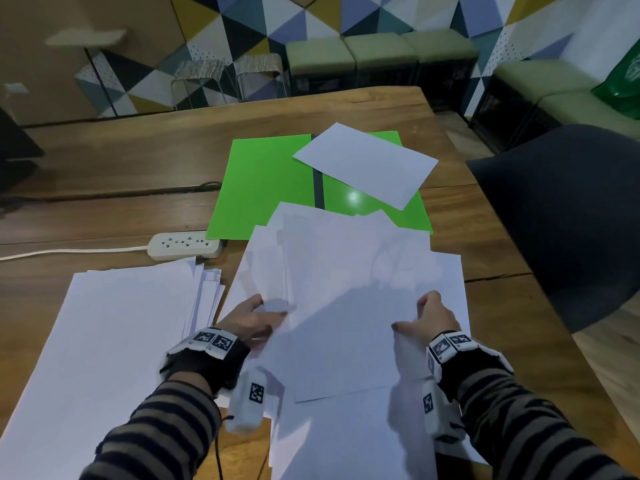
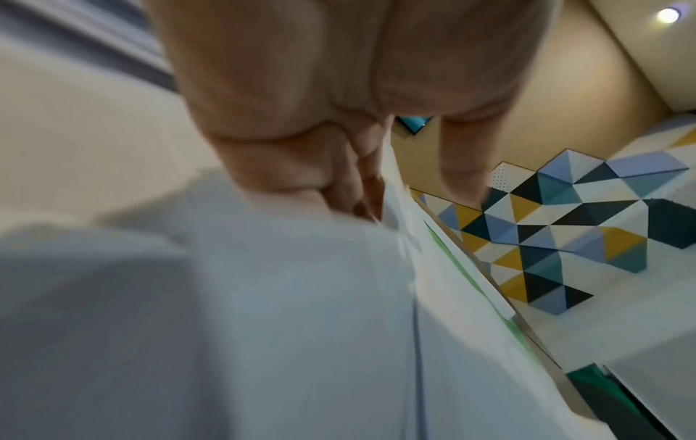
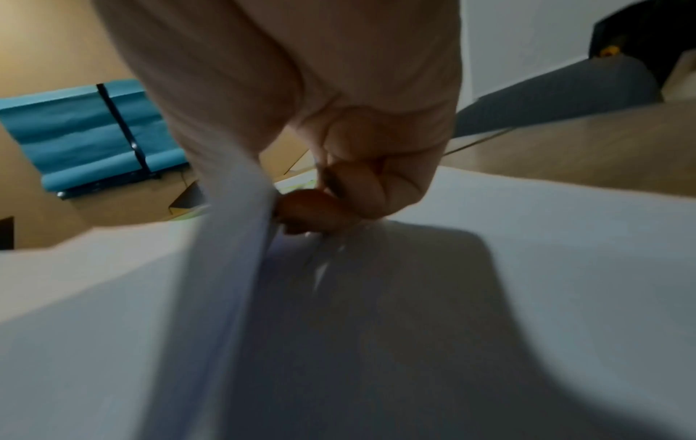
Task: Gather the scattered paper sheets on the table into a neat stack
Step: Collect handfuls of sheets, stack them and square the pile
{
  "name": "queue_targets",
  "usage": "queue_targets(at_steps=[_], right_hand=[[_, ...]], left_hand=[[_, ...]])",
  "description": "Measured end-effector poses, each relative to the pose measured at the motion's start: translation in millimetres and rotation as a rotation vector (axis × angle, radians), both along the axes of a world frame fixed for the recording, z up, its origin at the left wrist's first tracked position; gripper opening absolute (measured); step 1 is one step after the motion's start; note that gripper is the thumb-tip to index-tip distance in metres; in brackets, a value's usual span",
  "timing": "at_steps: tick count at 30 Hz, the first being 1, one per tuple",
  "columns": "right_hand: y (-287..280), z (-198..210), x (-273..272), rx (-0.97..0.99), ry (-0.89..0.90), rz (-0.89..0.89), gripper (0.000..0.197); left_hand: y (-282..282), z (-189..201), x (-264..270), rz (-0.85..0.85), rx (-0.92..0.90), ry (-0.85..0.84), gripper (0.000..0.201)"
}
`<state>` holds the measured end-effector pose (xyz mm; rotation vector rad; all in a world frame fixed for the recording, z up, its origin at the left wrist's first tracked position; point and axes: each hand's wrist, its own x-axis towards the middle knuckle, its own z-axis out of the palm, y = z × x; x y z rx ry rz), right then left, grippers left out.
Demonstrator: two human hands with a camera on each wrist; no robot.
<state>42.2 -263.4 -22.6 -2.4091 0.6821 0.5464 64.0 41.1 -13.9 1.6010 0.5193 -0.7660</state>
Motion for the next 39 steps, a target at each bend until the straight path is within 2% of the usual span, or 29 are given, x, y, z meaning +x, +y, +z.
queue_targets(at_steps=[2, 3, 5, 7, 9, 11, 12, 13, 15, 16, 17, 19, 21, 23, 25, 27, 28, 29, 31, 33, 36, 39], right_hand=[[4, 0, -2, 0.022, 0.017, 0.033, 0.040], [4, 0, -4, 0.029, 0.003, 0.040, 0.038], [2, -3, -8, 0.047, -0.056, 0.007, 0.044], [-3, -4, -14, 0.081, -0.114, -0.081, 0.049], [-8, -6, -18, 0.143, -0.135, -0.172, 0.050], [-12, -7, -21, 0.170, -0.156, -0.223, 0.050], [-13, -7, -21, 0.168, -0.171, -0.241, 0.048], [-15, -9, -21, 0.158, -0.186, -0.255, 0.046], [-18, -10, -22, 0.131, -0.210, -0.265, 0.044], [-19, -9, -23, 0.120, -0.212, -0.267, 0.044], [-19, -10, -23, 0.116, -0.211, -0.272, 0.043], [-18, -11, -23, 0.119, -0.196, -0.283, 0.041], [-15, -12, -22, 0.126, -0.196, -0.319, 0.041], [-11, -12, -20, 0.138, -0.207, -0.347, 0.041], [-10, -14, -19, 0.143, -0.181, -0.323, 0.036], [-7, -14, -17, 0.148, -0.153, -0.285, 0.018], [-6, -11, -17, 0.161, -0.157, -0.290, 0.010], [-8, -10, -17, 0.162, -0.171, -0.328, 0.022], [-14, -2, -16, 0.081, -0.199, -0.411, 0.045], [-23, 7, -17, -0.024, -0.163, -0.465, 0.052], [-29, 12, -18, 0.003, -0.115, -0.442, 0.053], [-16, 5, -18, 0.065, -0.110, -0.301, 0.055]], left_hand=[[-6, -5, -5, 0.130, 0.030, -0.094, 0.006], [-8, -10, -7, 0.127, 0.072, -0.123, 0.003], [-11, -14, -11, 0.080, 0.130, -0.150, 0.012], [-9, -16, -19, 0.049, 0.103, -0.069, 0.019], [-8, -10, -32, -0.055, 0.053, 0.029, 0.004], [-4, -4, -41, -0.176, 0.018, 0.112, 0.040], [-3, 1, -43, -0.174, -0.022, 0.107, 0.054], [0, 3, -41, -0.092, -0.061, 0.081, 0.054], [4, 12, -31, 0.201, -0.165, 0.024, 0.035], [4, 16, -24, 0.346, -0.188, 0.003, 0.028], [6, 17, -17, 0.403, -0.154, -0.029, 0.024], [7, 12, -6, 0.325, 0.026, -0.134, 0.014], [4, 10, -5, 0.093, 0.155, -0.168, 0.009], [1, 11, -13, -0.188, 0.185, -0.097, 0.011], [1, 12, -22, -0.396, 0.194, 0.038, 0.013], [3, 14, -24, -0.512, 0.271, 0.096, 0.011], [4, 13, -20, -0.535, 0.334, 0.065, 0.009], [6, 13, -14, -0.537, 0.423, -0.005, 0.012], [4, 15, -2, -0.456, 0.622, -0.151, 0.032], [2, 12, 4, -0.319, 0.763, -0.222, 0.047], [-2, 1, 5, -0.216, 0.816, -0.185, 0.061], [-19, -4, 1, -0.273, 0.747, -0.155, 0.059]])
